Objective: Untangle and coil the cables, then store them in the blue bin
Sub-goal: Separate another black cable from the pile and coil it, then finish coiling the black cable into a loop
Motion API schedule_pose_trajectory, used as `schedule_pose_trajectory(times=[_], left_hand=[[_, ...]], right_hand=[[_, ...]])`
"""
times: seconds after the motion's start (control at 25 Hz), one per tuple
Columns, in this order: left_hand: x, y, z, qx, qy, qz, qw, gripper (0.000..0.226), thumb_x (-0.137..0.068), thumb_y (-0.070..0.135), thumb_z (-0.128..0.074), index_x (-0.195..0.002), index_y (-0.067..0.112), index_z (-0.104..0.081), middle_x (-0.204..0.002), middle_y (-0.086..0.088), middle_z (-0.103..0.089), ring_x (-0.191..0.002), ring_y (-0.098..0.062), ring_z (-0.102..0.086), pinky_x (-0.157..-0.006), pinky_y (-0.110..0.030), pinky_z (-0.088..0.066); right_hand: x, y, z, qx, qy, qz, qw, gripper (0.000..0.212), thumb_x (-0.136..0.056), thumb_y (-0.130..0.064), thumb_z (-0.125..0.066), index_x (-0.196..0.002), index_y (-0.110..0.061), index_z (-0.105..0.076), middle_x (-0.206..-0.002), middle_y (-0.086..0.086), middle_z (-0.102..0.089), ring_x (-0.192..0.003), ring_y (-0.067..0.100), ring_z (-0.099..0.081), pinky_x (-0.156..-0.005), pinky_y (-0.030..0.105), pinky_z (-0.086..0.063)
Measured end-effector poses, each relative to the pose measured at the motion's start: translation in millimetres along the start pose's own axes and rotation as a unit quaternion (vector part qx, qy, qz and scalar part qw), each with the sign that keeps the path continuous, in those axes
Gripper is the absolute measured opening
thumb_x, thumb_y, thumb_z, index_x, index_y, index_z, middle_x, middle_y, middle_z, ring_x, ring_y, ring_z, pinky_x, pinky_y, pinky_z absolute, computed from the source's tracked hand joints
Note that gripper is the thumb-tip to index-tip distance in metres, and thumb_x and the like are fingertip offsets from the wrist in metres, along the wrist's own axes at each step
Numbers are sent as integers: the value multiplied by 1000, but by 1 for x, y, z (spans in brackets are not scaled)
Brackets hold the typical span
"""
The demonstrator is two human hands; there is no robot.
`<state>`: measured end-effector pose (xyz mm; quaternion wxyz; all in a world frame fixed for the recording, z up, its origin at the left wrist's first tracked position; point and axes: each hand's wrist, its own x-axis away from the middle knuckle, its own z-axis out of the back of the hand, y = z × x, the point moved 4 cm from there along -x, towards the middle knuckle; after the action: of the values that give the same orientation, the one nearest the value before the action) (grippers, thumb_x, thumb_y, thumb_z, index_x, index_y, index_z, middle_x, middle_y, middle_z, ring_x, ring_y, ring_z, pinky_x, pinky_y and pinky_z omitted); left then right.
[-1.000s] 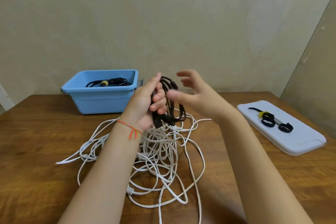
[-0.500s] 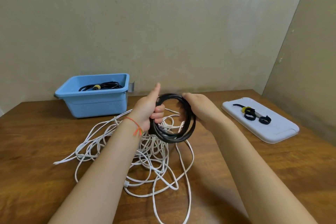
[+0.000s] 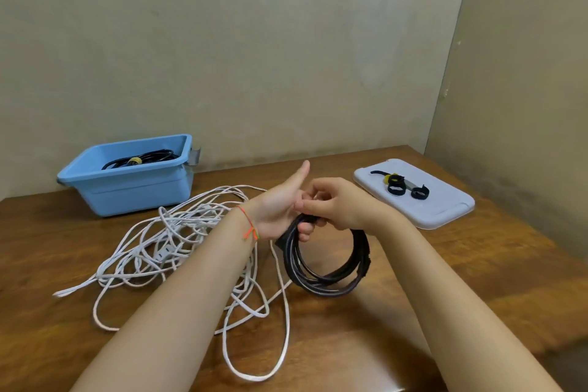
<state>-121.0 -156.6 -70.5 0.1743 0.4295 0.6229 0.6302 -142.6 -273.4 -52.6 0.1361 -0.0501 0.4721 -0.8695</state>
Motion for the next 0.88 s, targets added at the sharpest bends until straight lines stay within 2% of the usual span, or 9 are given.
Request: schedule_pose_trajectory(times=[0.08, 0.16, 0.28, 0.4, 0.48, 0.56, 0.6, 0.68, 0.88], left_hand=[[-8, -8, -1, -48, 14, -14, 999, 53, -95, 63, -39, -100, 15, -60, -67, -2, -49, -54, -14, -45, -57, -26, -45], [-18, -16, -2, -71, 21, -14, 997, 33, -98, 35, -56, -119, 9, -52, -64, 0, -47, -58, -14, -51, -63, -29, -51], [-39, -23, -6, -158, 72, 6, 985, 16, -94, 4, -62, -107, 5, -54, -62, -3, -50, -58, -15, -56, -68, -34, -56], [-63, -21, -6, -308, 216, -9, 927, 10, -90, 12, -68, -92, 11, -58, -66, -7, -59, -53, -17, -57, -62, -31, -52], [-77, -22, -6, -362, 275, -26, 890, 12, -89, 19, -70, -85, 14, -60, -68, -6, -62, -52, -18, -57, -55, -28, -50], [-88, -27, -3, -386, 304, -28, 871, 13, -87, 24, -73, -82, 17, -63, -72, -3, -65, -59, -19, -58, -61, -31, -50], [-92, -30, -2, -387, 309, -25, 869, 12, -86, 25, -74, -82, 18, -65, -72, -2, -64, -61, -19, -58, -64, -33, -51], [-95, -33, -1, -359, 309, -22, 881, 10, -85, 23, -74, -86, 17, -66, -70, -2, -63, -59, -18, -56, -60, -32, -50], [-100, -35, 1, -274, 285, -12, 918, 24, -82, 17, -67, -102, 19, -55, -77, -6, -67, -59, -18, -54, -50, -27, -46]], right_hand=[[4, 22, 9, -97, 54, -22, 994, 24, -93, -31, -66, -88, -9, -62, -57, 0, -50, -46, 14, -33, -43, 27, -24], [6, 41, 17, -140, 93, -47, 985, 27, -93, -30, -67, -89, -4, -61, -55, -2, -45, -45, 13, -31, -43, 27, -23], [4, 65, 24, -104, 112, -90, 984, 34, -91, -37, -68, -91, -3, -61, -60, 1, -48, -47, 14, -34, -44, 28, -28], [2, 86, 39, -40, 149, -142, 978, 26, -94, -34, -60, -90, -8, -61, -67, 6, -57, -55, 18, -49, -52, 32, -42], [1, 98, 58, 35, 230, -151, 961, 22, -93, -27, -55, -88, -7, -64, -76, 8, -63, -71, 22, -58, -63, 34, -47], [2, 111, 85, 135, 340, -167, 915, 21, -92, -22, -53, -96, -6, -66, -96, 12, -64, -93, 27, -57, -75, 37, -47], [3, 119, 96, 183, 373, -191, 889, 22, -93, -22, -52, -104, -7, -64, -109, 13, -61, -105, 29, -53, -83, 39, -44], [2, 136, 106, 254, 367, -246, 860, 29, -96, -26, -51, -121, -14, -58, -125, 12, -51, -119, 30, -43, -95, 41, -38], [-14, 152, 96, 357, 332, -219, 845, 30, -98, -20, -48, -126, -22, -56, -129, 5, -52, -123, 26, -40, -99, 43, -32]])
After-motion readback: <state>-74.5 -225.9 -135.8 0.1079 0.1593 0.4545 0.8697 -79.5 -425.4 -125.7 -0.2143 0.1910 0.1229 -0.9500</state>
